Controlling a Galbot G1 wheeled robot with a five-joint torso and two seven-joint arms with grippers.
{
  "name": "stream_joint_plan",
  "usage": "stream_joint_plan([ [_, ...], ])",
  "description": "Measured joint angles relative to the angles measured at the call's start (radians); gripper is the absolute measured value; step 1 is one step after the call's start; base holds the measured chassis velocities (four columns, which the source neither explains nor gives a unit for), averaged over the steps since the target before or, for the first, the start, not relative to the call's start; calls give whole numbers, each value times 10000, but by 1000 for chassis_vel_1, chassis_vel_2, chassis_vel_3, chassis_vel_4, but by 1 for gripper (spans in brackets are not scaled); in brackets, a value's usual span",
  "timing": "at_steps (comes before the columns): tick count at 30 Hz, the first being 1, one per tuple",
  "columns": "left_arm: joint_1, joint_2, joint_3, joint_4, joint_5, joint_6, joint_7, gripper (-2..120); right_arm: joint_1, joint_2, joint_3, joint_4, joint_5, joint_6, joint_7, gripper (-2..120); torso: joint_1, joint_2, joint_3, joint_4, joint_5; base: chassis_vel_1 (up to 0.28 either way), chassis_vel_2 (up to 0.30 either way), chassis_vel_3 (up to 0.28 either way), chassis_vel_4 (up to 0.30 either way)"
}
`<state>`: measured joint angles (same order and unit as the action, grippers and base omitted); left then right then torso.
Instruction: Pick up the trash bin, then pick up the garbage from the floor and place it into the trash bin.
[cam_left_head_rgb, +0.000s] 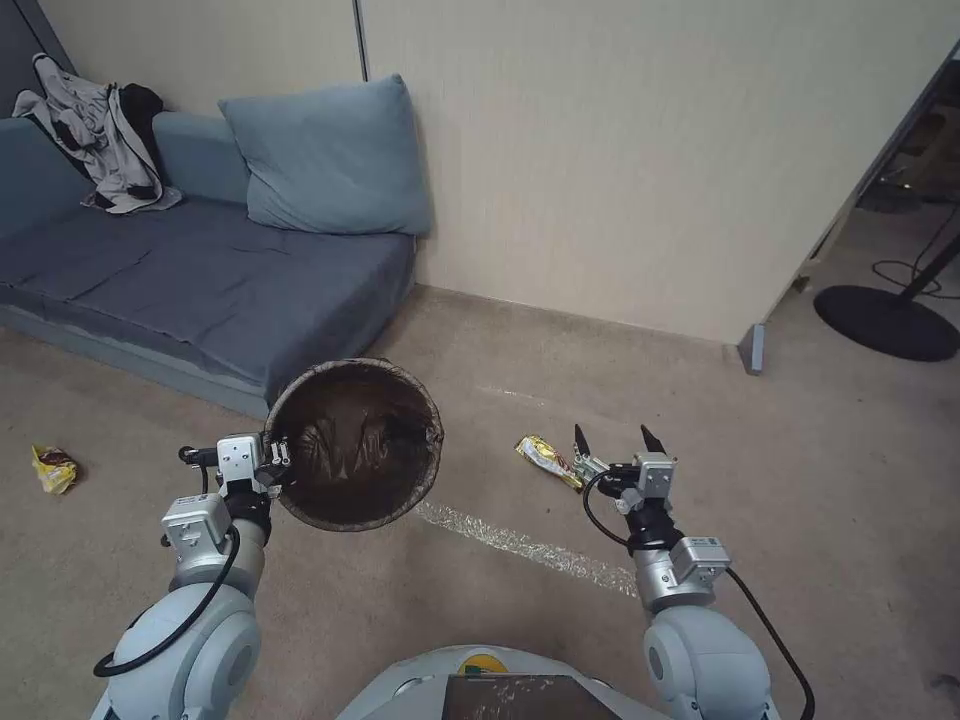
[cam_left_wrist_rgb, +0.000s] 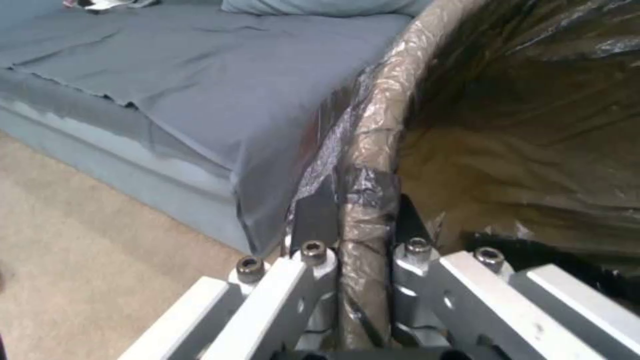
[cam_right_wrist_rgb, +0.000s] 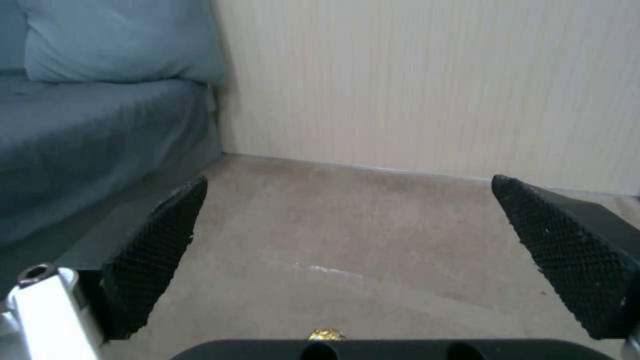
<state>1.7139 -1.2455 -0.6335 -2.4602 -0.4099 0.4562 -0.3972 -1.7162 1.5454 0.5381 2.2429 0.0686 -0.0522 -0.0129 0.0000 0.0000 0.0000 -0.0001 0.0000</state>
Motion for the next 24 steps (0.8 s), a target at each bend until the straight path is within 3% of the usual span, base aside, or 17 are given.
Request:
stream_joint_plan([
  [24, 19, 3, 10, 9, 7, -1, 53, 3, -2, 25, 0, -37, 2, 79, -76, 100, 0, 0, 0, 1, 0, -68, 66, 73, -63],
])
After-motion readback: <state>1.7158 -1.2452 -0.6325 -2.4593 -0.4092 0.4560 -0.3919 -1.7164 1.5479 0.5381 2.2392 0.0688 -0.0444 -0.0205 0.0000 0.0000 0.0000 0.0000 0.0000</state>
